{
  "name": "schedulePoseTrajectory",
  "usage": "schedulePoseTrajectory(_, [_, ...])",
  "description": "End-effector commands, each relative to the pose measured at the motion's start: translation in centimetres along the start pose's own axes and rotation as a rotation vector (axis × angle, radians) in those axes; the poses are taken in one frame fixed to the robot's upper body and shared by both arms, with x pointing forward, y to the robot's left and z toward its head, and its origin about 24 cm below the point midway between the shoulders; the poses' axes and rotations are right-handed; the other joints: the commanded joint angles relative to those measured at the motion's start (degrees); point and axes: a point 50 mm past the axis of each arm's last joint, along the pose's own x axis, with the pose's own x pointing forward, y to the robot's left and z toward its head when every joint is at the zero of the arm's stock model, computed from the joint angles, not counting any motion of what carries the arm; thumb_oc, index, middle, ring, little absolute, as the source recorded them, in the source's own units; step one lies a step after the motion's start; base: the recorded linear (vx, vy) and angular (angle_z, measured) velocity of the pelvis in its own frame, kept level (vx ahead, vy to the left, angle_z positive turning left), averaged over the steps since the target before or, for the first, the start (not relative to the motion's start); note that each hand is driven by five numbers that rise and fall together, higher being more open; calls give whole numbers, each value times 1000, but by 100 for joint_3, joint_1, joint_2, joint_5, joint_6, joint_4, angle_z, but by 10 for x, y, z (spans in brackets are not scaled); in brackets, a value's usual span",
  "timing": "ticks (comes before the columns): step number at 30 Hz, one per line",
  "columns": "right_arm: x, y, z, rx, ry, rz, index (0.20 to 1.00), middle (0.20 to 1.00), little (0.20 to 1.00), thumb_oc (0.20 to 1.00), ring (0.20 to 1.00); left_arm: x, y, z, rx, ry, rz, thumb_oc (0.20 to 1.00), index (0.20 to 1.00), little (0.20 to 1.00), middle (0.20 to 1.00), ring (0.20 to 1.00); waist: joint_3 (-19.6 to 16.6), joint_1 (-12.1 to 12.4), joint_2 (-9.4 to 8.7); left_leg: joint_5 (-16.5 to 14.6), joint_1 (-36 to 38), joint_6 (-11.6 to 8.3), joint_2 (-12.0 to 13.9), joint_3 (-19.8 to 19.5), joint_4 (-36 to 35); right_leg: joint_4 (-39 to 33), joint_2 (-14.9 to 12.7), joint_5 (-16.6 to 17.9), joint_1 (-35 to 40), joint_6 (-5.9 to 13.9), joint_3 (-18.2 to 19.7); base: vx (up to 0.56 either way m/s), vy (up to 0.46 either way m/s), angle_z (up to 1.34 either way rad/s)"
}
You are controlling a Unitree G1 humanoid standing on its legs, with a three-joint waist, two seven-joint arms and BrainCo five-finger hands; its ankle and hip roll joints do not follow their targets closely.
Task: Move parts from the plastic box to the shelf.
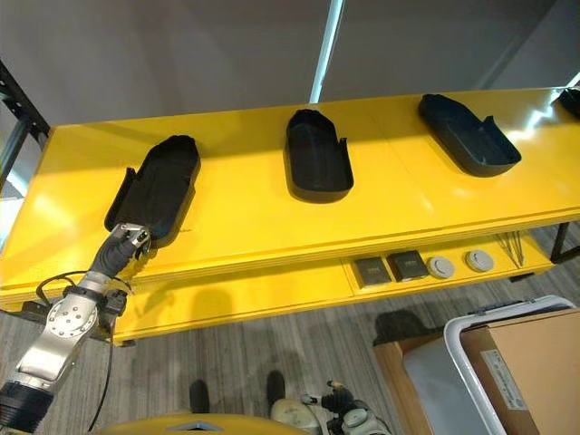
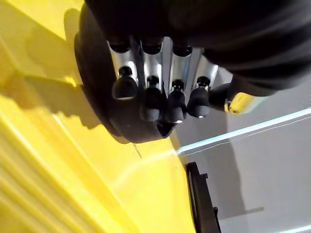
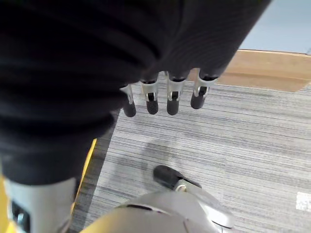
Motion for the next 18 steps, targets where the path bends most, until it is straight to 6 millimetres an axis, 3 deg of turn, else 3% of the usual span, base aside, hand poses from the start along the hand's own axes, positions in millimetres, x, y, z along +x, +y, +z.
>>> schedulePoseTrajectory(1, [2, 4, 7, -14, -4, -10, 1000, 1000, 1000, 1000, 1000, 19, 14, 12, 30, -72, 76, 200, 200, 200, 200, 200, 138, -149, -291, -666, 225, 56, -30, -154, -13, 22, -18, -525, -6, 292, 3, -29, -36, -13])
schedulePoseTrajectory(11, [1, 7, 7, -41, -6, -2, 1000, 1000, 1000, 1000, 1000, 26, 18, 9, 37, -58, 107, 200, 200, 200, 200, 200, 219, -180, -266, -606, 137, 36, 11, -115, -13, 22, 31, -546, -72, 248, 33, -16, -12, -8])
schedulePoseTrajectory(18, [2, 5, 13, -9, -21, -20, 1000, 1000, 1000, 1000, 1000, 27, 12, 24, -33, -136, 126, 200, 200, 200, 200, 200, 241, -126, -245, -615, 282, 28, 8, -176, -13, 22, 19, -590, 122, 237, -51, -20, -7, 2])
